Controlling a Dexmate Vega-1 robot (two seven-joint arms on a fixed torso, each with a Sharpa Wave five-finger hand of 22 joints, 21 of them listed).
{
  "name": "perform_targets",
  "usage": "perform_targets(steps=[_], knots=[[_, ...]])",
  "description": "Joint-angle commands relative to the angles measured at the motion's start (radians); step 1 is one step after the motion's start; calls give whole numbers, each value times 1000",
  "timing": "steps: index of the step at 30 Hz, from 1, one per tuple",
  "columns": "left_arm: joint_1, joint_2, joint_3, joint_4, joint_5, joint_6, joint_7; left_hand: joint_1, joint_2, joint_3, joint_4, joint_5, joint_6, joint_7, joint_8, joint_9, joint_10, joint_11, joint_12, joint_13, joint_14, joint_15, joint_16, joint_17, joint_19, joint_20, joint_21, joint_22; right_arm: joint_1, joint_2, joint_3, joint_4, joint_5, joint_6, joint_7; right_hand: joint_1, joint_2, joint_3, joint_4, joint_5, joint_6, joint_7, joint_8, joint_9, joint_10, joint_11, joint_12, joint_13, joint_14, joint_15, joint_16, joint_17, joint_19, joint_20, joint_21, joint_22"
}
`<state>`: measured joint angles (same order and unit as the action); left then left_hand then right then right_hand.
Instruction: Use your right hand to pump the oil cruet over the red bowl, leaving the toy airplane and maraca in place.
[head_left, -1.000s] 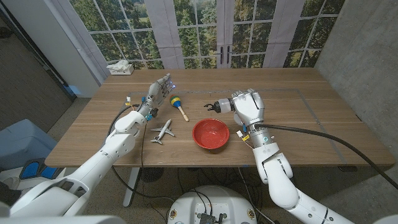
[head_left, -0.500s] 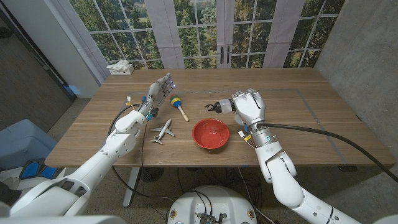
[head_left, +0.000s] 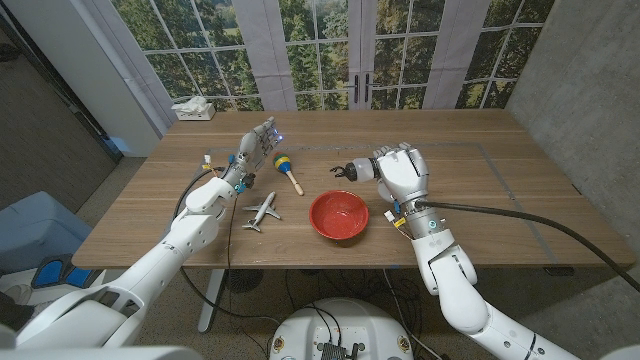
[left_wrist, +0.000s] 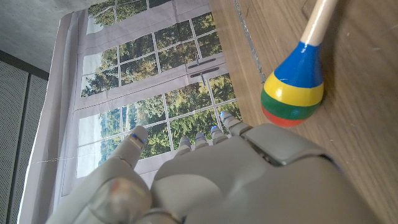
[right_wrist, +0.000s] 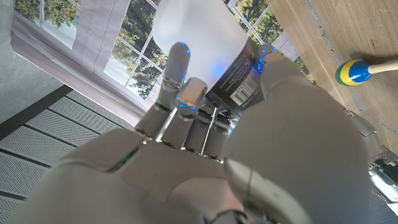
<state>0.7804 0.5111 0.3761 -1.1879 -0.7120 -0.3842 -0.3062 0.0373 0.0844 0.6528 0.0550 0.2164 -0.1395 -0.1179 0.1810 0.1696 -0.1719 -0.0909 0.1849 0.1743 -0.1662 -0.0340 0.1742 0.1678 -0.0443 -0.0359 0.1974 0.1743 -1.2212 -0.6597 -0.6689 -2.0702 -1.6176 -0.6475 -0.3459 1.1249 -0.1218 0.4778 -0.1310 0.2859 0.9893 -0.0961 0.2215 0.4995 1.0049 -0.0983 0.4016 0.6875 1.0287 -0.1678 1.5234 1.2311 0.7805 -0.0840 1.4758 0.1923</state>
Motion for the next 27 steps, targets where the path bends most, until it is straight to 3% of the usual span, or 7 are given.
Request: perform_targets(steps=[1, 5, 11, 15, 27], knots=[[0, 1, 0, -2, 1, 3, 3, 4, 71, 5, 6, 5, -5, 0, 3, 2, -54, -1, 2, 2, -81, -52, 3, 3, 2, -9, 3, 4, 4, 9, -10, 21, 15, -24, -53, -109, 231, 48, 22, -47, -22, -32, -17, -26, 47, -74, -93, 133, -17, -49, -22, -3, 9, -130, 4, -8], [-1, 1, 1, 0, 1, 5, 2, 3, 70, 5, 6, 5, -4, 0, 3, 2, -54, -2, 2, 2, -81, -53, 3, 4, 2, -9, 3, 4, 8, 21, -15, 33, 6, -43, -60, -120, 224, 51, 6, -87, -113, -59, -38, -62, -33, -87, -180, 71, -32, -49, -45, -5, 0, -129, -2, -11], [-3, -1, 0, 3, 0, 3, 2, 2, 69, 5, 7, 4, -3, -1, 4, 2, -54, -2, 2, 2, -81, -52, 3, 4, 0, -5, 2, 4, 11, 30, -20, 38, 4, -58, -58, -130, 210, 52, -5, -96, -199, -85, -44, -92, -109, -94, -220, 35, -46, -49, -65, -6, -8, -128, -11, -13], [-2, -1, -1, 3, 0, 3, 4, 2, 68, 5, 7, 4, -3, -1, 4, 3, -54, -3, 2, 2, -80, -52, 3, 4, 0, -4, 2, 4, 12, 31, -20, 37, 18, -58, -65, -135, 205, 52, -8, -96, -212, -90, -37, -106, -157, -95, -229, 18, -50, -49, -75, -7, -8, -127, -15, -13], [-4, 0, -1, 2, 1, 4, 3, 1, 67, 5, 7, 4, -3, -2, 4, 3, -55, -2, 1, 2, -80, -53, 3, 3, 0, -4, 2, 4, 12, 43, -22, 33, 63, -70, -88, -177, 185, 35, 7, -96, -229, -87, -31, -129, -200, -90, -226, -14, -53, -49, -91, -9, -5, -124, -20, -14]])
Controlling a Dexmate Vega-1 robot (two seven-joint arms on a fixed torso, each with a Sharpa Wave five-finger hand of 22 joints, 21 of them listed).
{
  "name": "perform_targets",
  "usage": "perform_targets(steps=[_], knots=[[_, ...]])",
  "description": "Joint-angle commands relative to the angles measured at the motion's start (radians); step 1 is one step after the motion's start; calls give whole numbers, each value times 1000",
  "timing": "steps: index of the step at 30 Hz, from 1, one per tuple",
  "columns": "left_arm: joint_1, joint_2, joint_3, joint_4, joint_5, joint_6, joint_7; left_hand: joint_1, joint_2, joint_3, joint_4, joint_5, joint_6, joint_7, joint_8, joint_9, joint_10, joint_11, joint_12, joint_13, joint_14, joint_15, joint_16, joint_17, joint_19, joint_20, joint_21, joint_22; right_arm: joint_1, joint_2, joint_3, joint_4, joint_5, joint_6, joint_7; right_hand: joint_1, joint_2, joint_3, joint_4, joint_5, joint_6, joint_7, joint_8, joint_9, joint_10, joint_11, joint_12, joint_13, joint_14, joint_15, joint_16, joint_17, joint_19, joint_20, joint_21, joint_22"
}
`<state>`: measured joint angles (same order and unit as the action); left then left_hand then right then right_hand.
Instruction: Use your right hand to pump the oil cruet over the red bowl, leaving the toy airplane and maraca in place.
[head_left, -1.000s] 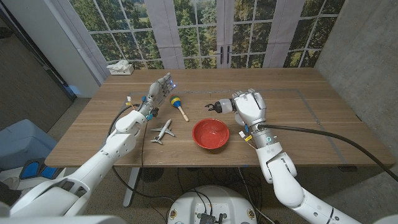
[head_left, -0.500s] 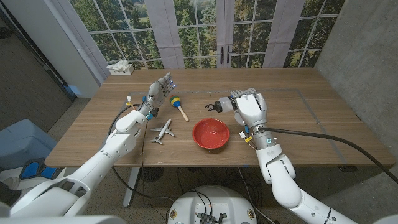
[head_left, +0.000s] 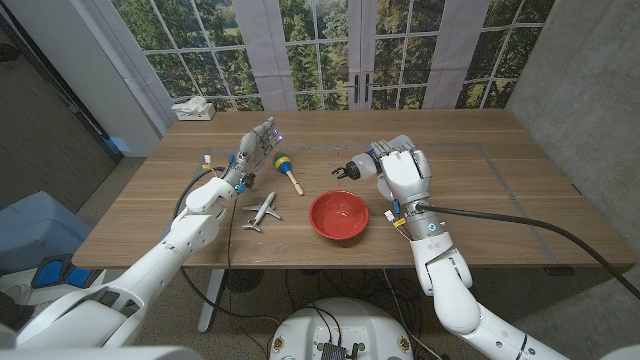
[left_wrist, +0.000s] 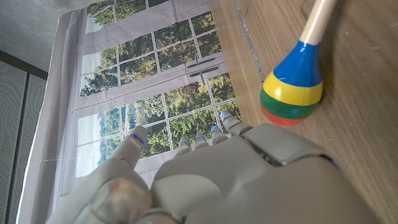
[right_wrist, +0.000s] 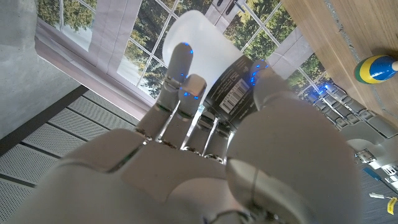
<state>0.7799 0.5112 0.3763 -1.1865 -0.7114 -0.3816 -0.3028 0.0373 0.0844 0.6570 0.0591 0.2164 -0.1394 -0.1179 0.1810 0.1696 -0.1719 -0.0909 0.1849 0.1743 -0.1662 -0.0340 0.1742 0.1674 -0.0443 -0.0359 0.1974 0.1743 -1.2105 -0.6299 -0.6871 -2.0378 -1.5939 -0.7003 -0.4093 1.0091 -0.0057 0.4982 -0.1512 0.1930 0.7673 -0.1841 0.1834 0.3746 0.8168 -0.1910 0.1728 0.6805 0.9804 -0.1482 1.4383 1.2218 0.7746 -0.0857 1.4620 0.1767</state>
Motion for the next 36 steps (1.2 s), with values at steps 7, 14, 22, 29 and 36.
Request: perform_targets(steps=[7, 14, 22, 29, 36], knots=[[-5, 0, 1, 2, 0, 4, -3, 1, 66, 1, 2, 4, -3, -2, 4, 2, -56, -2, 1, 2, -79, -52, 3, 3, 0, -3, 2, 4, -2, 20, 0, -6, 90, -17, -49, -78, 70, 11, 34, -2, -7, 3, 10, -13, -27, 4, 4, -22, -2, -69, -12, 0, 8, -122, -9, 1], [-3, 1, 1, -3, 2, 8, 4, 1, 65, 1, 1, 4, -3, -2, 4, 2, -56, -3, 1, 2, -78, -52, 3, 3, 1, 0, 2, 4, -7, 35, 12, -25, 181, -13, -69, -108, 52, -2, 43, 0, -22, 8, 8, -26, -36, 10, 8, -40, 0, -68, -19, 0, 11, -121, -17, -1], [-1, 3, 0, -10, 3, 10, 10, 2, 63, 0, 0, 3, -3, -3, 4, 2, -57, -3, 1, 2, -79, -51, 2, 2, 1, 1, 2, 4, -9, 50, 24, -43, 292, 4, -106, -130, 37, -13, 49, 4, -23, 14, 11, -35, -36, 14, 11, -54, 0, -68, -24, 1, 13, -121, -26, -2], [1, 4, -1, -13, 4, 11, 15, 2, 62, 0, -2, 3, -4, -3, 4, 2, -58, -3, 0, 2, -79, -50, 2, 2, 1, 2, 2, 4, -13, 80, 49, -75, 450, 36, -132, -138, 33, -16, 52, 8, -16, 23, 15, -41, -30, 18, 15, -62, -1, -69, -27, 1, 16, -121, -31, -3], [6, 4, -3, -18, 3, 9, 21, 2, 61, 0, -3, 3, -4, -3, 4, 2, -59, -4, 0, 2, -79, -50, 2, 2, 1, 4, 2, 4, -4, 92, 68, -97, 581, 64, -132, -152, 32, -15, 57, 16, -16, 28, 17, -52, -30, 21, 17, -79, -30, -70, -72, -30, 12, -119, -54, -7]])
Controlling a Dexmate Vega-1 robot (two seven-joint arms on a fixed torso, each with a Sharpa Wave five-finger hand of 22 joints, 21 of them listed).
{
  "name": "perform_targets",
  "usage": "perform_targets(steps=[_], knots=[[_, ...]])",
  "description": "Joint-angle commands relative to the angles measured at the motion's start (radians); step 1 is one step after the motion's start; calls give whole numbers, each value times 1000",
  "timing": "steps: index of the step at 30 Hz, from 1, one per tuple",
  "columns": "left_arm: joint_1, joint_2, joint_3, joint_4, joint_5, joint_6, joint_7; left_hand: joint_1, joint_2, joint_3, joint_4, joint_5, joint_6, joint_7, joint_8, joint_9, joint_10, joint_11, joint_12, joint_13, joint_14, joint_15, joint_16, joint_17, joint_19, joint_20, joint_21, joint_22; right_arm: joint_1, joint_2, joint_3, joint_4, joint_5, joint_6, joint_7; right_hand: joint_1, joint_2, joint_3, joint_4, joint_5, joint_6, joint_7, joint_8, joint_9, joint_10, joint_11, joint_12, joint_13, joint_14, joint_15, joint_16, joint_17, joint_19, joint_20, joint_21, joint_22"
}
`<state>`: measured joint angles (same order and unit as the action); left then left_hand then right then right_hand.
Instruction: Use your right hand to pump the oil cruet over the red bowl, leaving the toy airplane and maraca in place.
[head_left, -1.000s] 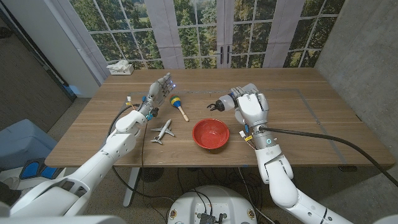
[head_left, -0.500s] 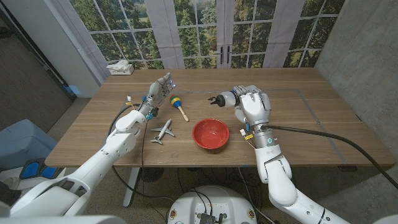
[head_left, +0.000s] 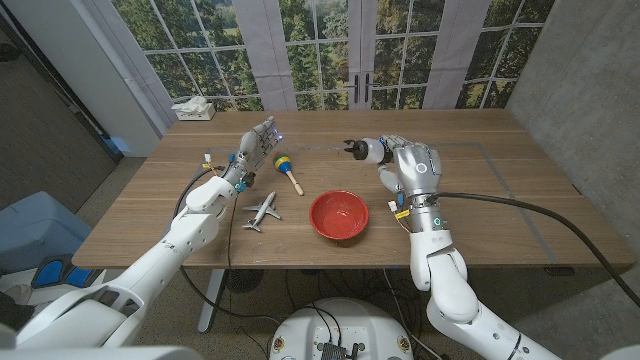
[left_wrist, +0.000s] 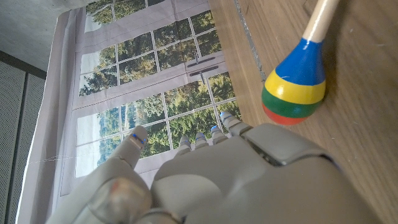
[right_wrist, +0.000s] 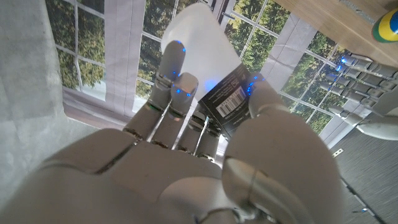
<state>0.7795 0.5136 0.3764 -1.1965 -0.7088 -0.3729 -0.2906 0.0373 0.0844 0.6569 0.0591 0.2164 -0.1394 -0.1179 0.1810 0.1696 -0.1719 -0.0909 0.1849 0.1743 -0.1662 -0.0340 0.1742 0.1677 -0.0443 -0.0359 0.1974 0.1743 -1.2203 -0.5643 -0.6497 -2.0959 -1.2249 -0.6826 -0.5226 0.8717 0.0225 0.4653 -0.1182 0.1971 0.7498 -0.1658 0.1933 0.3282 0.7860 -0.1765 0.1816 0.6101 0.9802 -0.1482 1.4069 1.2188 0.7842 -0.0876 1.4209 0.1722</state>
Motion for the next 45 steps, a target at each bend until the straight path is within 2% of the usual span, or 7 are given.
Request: perform_targets(steps=[1, 4, 5, 7, 16, 29, 45], knots=[[7, 2, -3, -8, 1, 1, 10, 2, 60, 0, -3, 3, -4, -3, 4, 3, -59, -4, 0, 2, -79, -50, 2, 2, 1, 4, 2, 4, 7, 29, 33, -43, 228, 47, -16, -18, 4, 18, 25, 14, 1, 10, 8, -9, -1, 7, 8, -14, -38, -70, -60, -40, 3, -117, -19, -2], [9, 3, -4, -11, 1, 1, 14, 2, 60, 0, -3, 3, -4, -3, 4, 3, -59, -4, 0, 2, -79, -50, 2, 2, 1, 4, 2, 4, 10, 33, 44, -52, 286, 59, -13, -26, 12, 22, 28, 21, -1, 16, 9, -27, -3, 14, 13, -38, -54, -70, -171, -132, 14, -116, -40, -1], [10, 3, -5, -12, 1, 1, 15, 2, 60, 0, -3, 3, -4, -3, 4, 3, -59, -4, 0, 2, -79, -50, 2, 2, 1, 4, 2, 4, 12, 31, 46, -55, 301, 63, -10, -32, 15, 23, 28, 24, -2, 17, 10, -40, -6, 16, 16, -56, -38, -70, -244, -199, 24, -116, -52, 0], [10, 3, -5, -13, 1, 0, 16, 2, 59, 0, -3, 3, -4, -3, 4, 3, -59, -4, 0, 2, -80, -50, 1, 2, 1, 4, 2, 4, 16, 29, 48, -57, 325, 69, -14, -34, 18, 25, 26, 27, -3, 20, 12, -53, -7, 21, 18, -72, -13, -71, -304, -251, 33, -117, -63, 1], [11, 5, -5, -16, 2, 3, 21, 2, 59, 0, -5, 2, -5, -3, 4, 2, -59, -3, 0, 2, -80, -51, 1, 2, 1, 5, 2, 4, 35, 31, 54, -59, 416, 80, -21, -34, 20, 28, 22, 28, -5, 27, 13, -65, -9, 29, 20, -88, 12, -71, -360, -290, 44, -118, -73, 2], [18, 8, -11, -20, -2, 1, 25, 1, 58, -1, -5, 2, -5, -3, 4, 3, -60, -3, 0, 2, -80, -50, 2, 2, 0, 6, 2, 4, 76, 43, 74, -82, 590, 73, 33, -36, 23, 30, 20, 29, -11, 36, 12, -72, -16, 33, 20, -99, 13, -72, -409, -321, 54, -118, -78, 3], [25, 10, -22, -14, -11, -10, 23, 0, 58, 0, -6, 2, -5, -3, 5, 3, -61, -4, 0, 2, -81, -52, 1, 2, 0, 6, 2, 4, 170, 35, 51, -75, 717, -17, 94, -54, 27, 41, 24, 31, -31, 45, 13, -90, -39, 45, 26, -130, -31, -69, -647, -513, 72, -118, -98, 2]])
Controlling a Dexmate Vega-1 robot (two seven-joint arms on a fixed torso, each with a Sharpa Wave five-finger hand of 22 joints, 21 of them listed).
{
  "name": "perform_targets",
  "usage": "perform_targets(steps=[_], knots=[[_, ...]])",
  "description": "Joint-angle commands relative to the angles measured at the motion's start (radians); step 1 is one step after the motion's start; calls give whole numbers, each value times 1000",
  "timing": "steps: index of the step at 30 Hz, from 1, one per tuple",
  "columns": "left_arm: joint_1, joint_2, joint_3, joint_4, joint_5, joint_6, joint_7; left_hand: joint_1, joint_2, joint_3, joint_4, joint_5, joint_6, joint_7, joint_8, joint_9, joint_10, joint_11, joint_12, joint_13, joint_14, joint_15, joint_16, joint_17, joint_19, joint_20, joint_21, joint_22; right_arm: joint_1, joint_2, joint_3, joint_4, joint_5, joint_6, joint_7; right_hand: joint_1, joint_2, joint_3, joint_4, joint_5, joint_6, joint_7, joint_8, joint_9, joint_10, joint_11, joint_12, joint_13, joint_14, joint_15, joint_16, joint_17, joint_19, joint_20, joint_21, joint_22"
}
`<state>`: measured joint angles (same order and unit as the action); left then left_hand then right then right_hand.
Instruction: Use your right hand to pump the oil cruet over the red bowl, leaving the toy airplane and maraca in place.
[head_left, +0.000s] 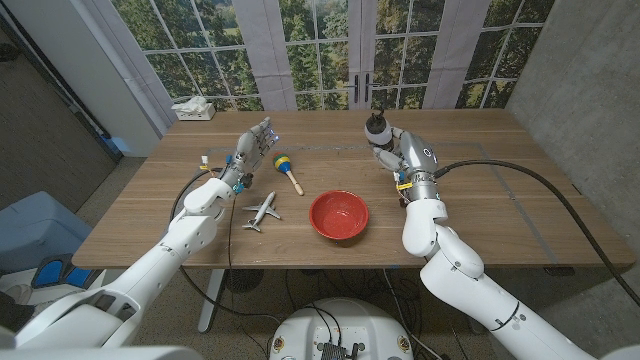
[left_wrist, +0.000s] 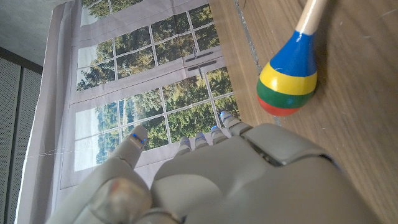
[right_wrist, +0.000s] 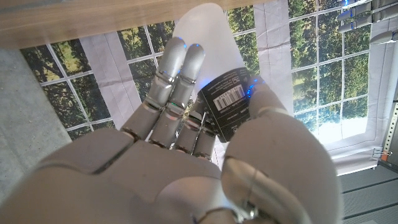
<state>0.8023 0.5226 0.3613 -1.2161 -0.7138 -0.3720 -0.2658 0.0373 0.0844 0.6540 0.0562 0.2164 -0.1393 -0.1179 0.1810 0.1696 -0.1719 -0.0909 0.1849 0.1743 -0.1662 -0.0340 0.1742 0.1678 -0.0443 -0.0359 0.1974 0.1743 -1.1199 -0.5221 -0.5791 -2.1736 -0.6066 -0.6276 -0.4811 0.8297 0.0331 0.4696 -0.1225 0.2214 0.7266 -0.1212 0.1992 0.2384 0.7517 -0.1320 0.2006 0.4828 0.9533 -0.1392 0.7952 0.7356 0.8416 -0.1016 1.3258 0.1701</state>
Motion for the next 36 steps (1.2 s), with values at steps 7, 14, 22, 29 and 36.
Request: perform_targets(steps=[7, 14, 22, 29, 36], knots=[[-1, -2, -9, 20, -11, -12, -9, 0, 58, 2, -3, 2, -4, -4, 5, 3, -61, -4, 0, 2, -81, -52, 1, 2, 0, 7, 2, 4, 118, -5, -29, 22, 158, -120, 72, -14, 17, 40, 28, 6, -13, 4, 6, -2, -10, 3, 7, -7, 6, -78, -53, -42, 19, -105, -5, 4], [-6, -4, -12, 35, -15, -16, -15, -1, 58, 2, -4, 1, -5, -4, 5, 3, -62, -4, 0, 2, -81, -51, 1, 2, 0, 7, 2, 4, 179, -10, -46, 45, 221, -181, 107, -15, 14, 41, 27, 6, -16, 6, 7, -4, -18, 7, 6, -10, 5, -77, -70, -53, 24, -106, -6, 4], [-11, -6, -17, 54, -21, -16, -19, -1, 58, 2, -4, 1, -5, -4, 5, 3, -63, -4, 0, 2, -82, -50, 1, 2, -1, 7, 2, 4, 244, -11, -84, 96, 272, -217, 108, -17, 13, 43, 27, 6, -21, 8, 6, -5, -23, 8, 6, -13, 8, -76, -81, -58, 28, -107, -7, 4], [-15, -6, -20, 63, -24, -11, -19, -1, 55, 1, -6, 1, -5, -6, 5, 3, -64, -3, 0, 2, -82, -49, 1, 2, -1, 7, 1, 4, 283, 0, -104, 145, 317, -225, 91, -21, 10, 43, 28, 6, -24, 12, 6, -6, -25, 10, 6, -16, 11, -75, -91, -61, 35, -108, -6, 5], [-10, -3, -22, 58, -23, -6, -12, -1, 57, 2, -5, 1, -5, -5, 5, 3, -64, -3, 0, 2, -82, -49, 2, 2, 0, 7, 2, 4, 298, 3, -112, 185, 363, -219, 70, -25, 10, 44, 29, 6, -27, 11, 6, -7, -27, 11, 7, -19, 15, -74, -100, -64, 40, -109, -7, 6]])
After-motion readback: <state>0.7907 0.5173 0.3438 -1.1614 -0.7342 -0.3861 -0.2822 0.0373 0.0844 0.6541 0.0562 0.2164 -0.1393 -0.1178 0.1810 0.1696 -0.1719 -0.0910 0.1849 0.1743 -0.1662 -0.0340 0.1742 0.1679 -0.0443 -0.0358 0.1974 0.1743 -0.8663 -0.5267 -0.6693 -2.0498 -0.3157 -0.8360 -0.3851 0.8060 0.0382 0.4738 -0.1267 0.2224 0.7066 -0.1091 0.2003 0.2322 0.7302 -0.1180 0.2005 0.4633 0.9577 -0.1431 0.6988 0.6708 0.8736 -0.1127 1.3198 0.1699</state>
